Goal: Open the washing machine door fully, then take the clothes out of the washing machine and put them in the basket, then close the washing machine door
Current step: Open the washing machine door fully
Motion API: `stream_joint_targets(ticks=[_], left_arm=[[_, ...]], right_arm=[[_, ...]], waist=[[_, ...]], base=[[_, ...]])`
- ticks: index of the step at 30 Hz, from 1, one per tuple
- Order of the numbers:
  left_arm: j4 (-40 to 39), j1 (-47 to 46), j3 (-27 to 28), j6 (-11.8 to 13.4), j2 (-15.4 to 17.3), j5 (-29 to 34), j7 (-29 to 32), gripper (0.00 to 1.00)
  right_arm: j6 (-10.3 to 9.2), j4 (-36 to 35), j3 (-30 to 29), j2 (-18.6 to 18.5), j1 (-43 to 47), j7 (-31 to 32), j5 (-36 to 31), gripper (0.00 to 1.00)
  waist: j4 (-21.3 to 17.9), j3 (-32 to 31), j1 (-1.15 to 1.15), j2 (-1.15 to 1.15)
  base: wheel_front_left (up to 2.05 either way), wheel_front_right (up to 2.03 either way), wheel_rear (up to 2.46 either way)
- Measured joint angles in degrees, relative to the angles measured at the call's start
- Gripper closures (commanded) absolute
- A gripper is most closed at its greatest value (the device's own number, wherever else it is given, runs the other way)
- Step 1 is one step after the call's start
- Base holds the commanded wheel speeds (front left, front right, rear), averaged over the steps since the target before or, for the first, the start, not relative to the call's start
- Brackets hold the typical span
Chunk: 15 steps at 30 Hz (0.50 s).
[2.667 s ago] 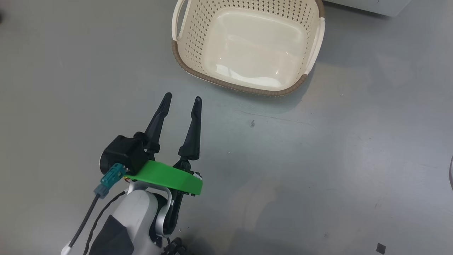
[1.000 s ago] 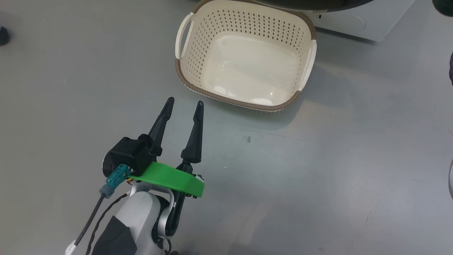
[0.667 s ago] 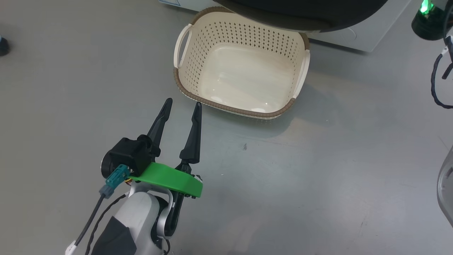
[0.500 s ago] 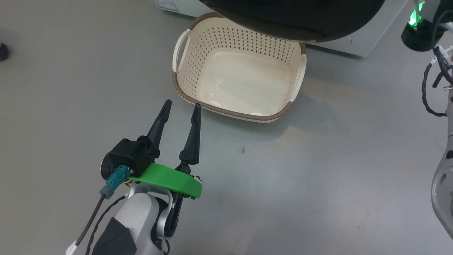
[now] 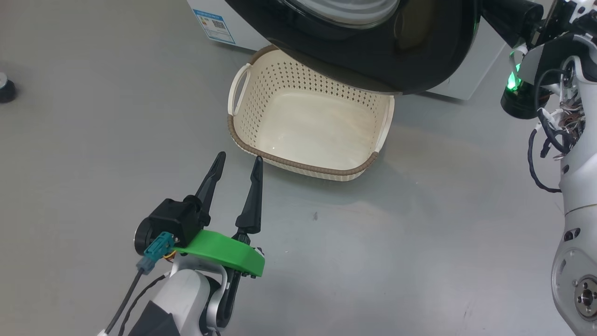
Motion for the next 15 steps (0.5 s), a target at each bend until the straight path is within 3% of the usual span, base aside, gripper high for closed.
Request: stream_joint_targets(ticks=[13, 15], left_arm=[[0.1, 1.4, 0.5, 0.0, 0.0, 1.5, 0.0, 0.00], [0.1, 1.4, 0.6, -0.1, 0.0, 1.5, 0.0, 0.00]], right_arm=[[0.00, -0.5, 0.3, 0.5, 1.0, 0.0, 0.4, 1.00], [1.19, -1.4, 0.5, 0.6, 1.2, -0.2, 0.3, 1.00]], waist=[[-0.5, -1.7, 0.00, 0.00], [-0.5, -1.8, 0.00, 0.00]], base=[[0.00, 0.00, 0.00], [0.00, 0.00, 0.00]])
